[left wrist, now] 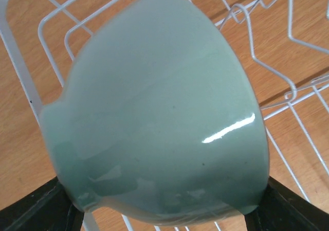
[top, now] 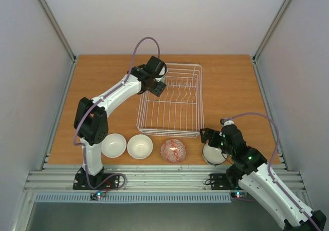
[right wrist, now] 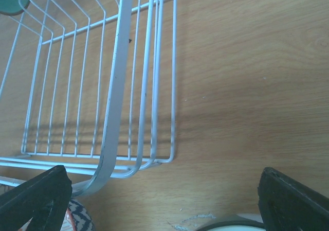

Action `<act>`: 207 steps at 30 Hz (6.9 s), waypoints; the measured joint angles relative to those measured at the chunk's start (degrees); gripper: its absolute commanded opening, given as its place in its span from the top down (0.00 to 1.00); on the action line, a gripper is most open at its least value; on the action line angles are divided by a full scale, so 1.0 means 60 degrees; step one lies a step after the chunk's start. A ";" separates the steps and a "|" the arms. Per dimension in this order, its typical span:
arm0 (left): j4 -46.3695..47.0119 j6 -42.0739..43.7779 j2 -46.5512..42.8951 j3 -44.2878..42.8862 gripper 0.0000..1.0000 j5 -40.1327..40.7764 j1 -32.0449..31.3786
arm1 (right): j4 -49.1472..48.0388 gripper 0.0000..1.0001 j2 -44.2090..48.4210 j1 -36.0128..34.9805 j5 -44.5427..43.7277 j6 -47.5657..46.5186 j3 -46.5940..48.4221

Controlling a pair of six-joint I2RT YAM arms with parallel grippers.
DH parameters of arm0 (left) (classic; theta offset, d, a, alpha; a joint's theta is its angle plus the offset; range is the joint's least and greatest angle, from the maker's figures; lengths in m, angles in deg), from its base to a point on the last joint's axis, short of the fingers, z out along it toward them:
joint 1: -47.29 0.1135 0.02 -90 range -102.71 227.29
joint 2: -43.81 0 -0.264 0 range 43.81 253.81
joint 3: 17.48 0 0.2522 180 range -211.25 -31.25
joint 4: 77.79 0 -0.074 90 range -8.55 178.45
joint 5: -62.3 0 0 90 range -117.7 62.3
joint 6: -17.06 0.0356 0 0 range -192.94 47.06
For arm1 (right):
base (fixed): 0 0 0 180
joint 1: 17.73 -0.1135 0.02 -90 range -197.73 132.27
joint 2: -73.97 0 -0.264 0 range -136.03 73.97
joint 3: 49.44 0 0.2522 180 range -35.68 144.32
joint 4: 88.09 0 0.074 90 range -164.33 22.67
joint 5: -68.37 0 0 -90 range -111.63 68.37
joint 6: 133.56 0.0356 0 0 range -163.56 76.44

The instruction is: Load the bowls into the dish rack

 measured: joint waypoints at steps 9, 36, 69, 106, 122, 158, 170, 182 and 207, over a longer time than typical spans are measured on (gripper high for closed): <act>0.0328 -0.0102 0.0710 -0.0102 0.90 0.0058 0.0029 | -0.0058 0.02 -0.0124 0.0000 0.0051 -0.0004 0.0022; 0.0477 0.0142 0.0098 0.0306 0.01 -0.1949 -0.0142 | 0.0954 0.07 -0.0306 0.0000 0.0193 -0.0517 0.1668; 0.1177 -0.0069 -0.2135 0.1355 0.01 -0.3956 0.0441 | -0.0503 0.99 -0.7424 -0.4874 -0.0270 0.1024 0.2601; 0.3217 -0.1701 -0.3173 0.2925 0.01 -1.1752 0.1392 | 0.0015 0.99 -0.2368 -0.3541 -0.2528 -0.1355 0.3792; 0.4557 -0.3104 -0.2936 0.3282 0.01 -1.3296 0.1355 | -0.3639 0.99 -0.3359 -0.0452 0.1377 -0.1337 0.2860; 0.2565 -0.1570 -0.2273 0.2794 0.84 -1.2495 0.0506 | -0.9067 0.99 -0.3337 0.1202 0.3610 -0.0710 0.0058; 0.2412 -0.1413 -0.2142 0.2758 0.99 -1.1850 0.0499 | -0.9734 0.30 -0.3599 0.1253 0.3756 -0.0510 0.0015; 0.1985 -0.1297 -0.1643 0.2452 1.00 -0.9366 0.0415 | -0.8714 0.22 -0.2918 0.1257 0.3381 -0.0648 0.0248; 0.0678 -0.1133 0.1322 -0.1934 0.99 -0.0386 -0.1016 | -0.5963 0.22 -0.0474 0.1235 0.3406 -0.0426 0.0127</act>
